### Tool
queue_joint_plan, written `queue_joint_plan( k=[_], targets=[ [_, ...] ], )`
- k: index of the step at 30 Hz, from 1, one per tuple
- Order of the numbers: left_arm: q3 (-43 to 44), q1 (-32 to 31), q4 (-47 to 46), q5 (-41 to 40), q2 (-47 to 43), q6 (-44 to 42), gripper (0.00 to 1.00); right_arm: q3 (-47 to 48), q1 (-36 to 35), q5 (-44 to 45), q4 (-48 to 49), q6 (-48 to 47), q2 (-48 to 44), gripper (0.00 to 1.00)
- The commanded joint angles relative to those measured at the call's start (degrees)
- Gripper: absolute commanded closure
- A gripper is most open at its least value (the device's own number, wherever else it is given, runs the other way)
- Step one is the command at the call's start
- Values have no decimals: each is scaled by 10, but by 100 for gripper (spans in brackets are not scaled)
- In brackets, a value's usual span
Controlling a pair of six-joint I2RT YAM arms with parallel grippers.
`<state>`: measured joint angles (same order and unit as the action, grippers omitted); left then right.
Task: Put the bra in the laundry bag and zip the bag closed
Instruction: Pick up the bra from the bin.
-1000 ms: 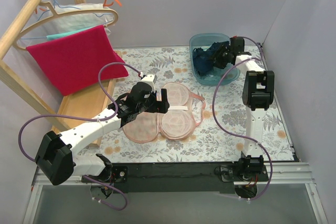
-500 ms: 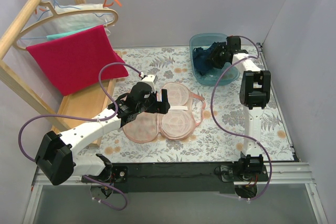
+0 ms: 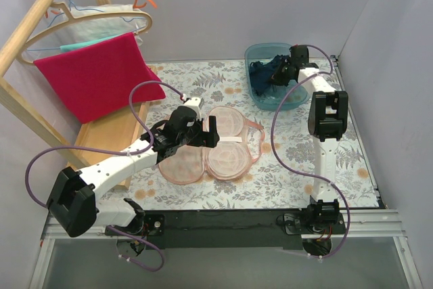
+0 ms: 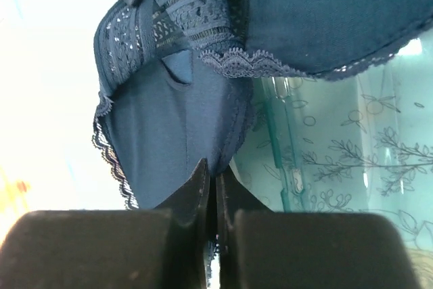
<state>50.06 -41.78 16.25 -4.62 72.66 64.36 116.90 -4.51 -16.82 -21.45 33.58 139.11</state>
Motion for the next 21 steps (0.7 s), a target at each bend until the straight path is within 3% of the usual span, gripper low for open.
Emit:
queue_joint_plan(
  k=[1, 6, 11, 21],
  targets=[
    [-2, 2, -2, 4, -5, -3, 2, -27, -1, -9, 63, -4, -84, 99],
    [-4, 2, 0, 0, -8, -1, 2, -48, -1, 51, 66, -30, -202, 99],
    [-4, 2, 0, 1, -4, -2, 2, -25, 6, 34, 74, -27, -275, 99],
    [-14, 2, 0, -44, -30, 13, 2, -8, 11, -142, 110, 35, -342, 99]
  ],
)
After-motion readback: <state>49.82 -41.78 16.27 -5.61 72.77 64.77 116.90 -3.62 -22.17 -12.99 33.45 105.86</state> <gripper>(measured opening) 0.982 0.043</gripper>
